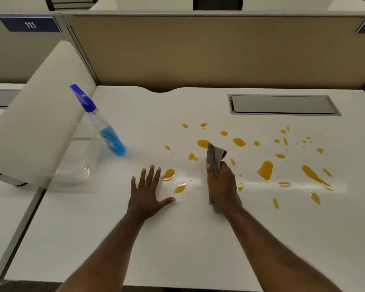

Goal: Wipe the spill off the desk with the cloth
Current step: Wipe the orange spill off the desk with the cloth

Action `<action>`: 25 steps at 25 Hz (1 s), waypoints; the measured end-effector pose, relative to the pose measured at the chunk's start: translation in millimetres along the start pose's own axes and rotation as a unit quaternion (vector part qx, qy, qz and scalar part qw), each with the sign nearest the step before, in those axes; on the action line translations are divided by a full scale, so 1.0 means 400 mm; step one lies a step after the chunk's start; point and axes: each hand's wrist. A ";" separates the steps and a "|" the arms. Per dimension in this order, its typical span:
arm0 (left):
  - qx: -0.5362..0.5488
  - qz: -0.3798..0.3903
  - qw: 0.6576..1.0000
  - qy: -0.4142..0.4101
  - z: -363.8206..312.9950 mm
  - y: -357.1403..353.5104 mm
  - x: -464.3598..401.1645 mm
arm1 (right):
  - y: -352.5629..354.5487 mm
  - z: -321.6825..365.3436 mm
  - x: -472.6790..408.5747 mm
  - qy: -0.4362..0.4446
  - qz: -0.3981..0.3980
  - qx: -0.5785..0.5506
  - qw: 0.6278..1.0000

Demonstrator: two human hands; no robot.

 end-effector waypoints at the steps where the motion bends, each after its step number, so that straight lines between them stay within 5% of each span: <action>1: -0.004 0.020 1.000 0.009 0.008 -0.006 0.006 | -0.032 -0.009 0.005 0.008 0.013 0.004 1.000; 5: 0.010 0.050 0.998 0.041 0.020 -0.019 0.014 | -0.132 -0.032 0.028 -0.001 0.113 0.055 0.992; 7: 0.015 0.049 0.998 0.042 0.019 -0.022 0.016 | -0.140 -0.050 0.032 0.062 0.097 0.157 0.981; 11: 0.038 0.036 0.998 0.030 0.026 -0.019 0.022 | -0.121 -0.112 0.031 0.188 0.093 0.395 0.895; 25: 0.033 0.045 0.998 0.014 0.132 -0.015 0.068 | -0.206 -0.094 0.042 0.135 0.094 0.417 0.894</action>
Point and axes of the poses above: each hand's wrist, its own x-axis away from the middle knuckle, its own y-axis out of the back of the hand, z = x × y, and after that the axes turned 4 degrees about -y, right-handed
